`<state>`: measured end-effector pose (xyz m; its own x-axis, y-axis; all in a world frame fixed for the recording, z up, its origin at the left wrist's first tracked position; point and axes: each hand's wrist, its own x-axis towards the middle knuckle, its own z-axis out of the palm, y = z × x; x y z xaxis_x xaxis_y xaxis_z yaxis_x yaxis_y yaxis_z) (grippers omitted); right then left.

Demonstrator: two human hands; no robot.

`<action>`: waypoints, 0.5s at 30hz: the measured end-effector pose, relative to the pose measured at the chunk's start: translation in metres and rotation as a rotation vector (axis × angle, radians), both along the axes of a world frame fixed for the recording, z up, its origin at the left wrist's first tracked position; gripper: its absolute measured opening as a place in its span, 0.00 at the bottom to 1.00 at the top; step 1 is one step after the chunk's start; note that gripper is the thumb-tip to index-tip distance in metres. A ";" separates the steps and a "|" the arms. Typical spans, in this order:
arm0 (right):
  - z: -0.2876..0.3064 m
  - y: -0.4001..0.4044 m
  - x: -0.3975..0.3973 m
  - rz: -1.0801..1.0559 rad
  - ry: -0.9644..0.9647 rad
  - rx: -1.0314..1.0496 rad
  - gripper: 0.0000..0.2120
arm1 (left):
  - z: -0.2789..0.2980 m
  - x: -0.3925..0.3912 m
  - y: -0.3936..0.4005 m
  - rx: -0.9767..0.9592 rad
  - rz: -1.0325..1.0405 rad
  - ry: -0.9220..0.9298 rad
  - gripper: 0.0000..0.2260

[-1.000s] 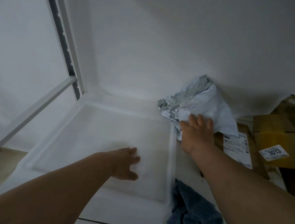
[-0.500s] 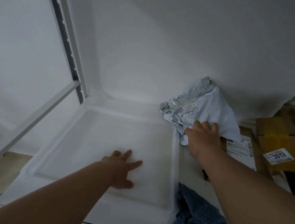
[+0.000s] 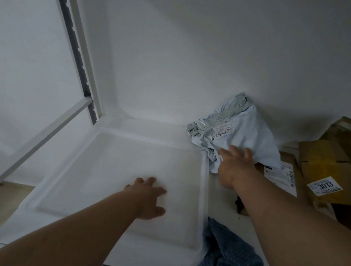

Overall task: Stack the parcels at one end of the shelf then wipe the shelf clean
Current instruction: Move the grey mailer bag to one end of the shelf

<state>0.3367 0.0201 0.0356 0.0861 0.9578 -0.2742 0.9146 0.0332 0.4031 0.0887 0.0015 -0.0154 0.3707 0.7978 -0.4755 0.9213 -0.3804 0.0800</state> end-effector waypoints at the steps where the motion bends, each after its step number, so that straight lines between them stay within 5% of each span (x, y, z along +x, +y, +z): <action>1: -0.001 -0.002 0.001 -0.005 -0.019 -0.010 0.25 | 0.000 0.004 0.000 0.011 0.012 -0.038 0.30; 7: 0.005 0.002 0.006 -0.021 0.046 0.081 0.27 | 0.001 0.032 0.003 -0.064 0.023 -0.058 0.32; 15: 0.030 0.013 0.002 -0.186 0.520 0.606 0.31 | 0.007 0.044 0.005 -0.090 0.032 -0.013 0.30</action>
<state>0.3392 0.0334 0.0660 0.2624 0.9352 0.2379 0.9586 -0.2245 -0.1750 0.1330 0.0063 -0.0085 0.3525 0.7634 -0.5413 0.9315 -0.3418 0.1246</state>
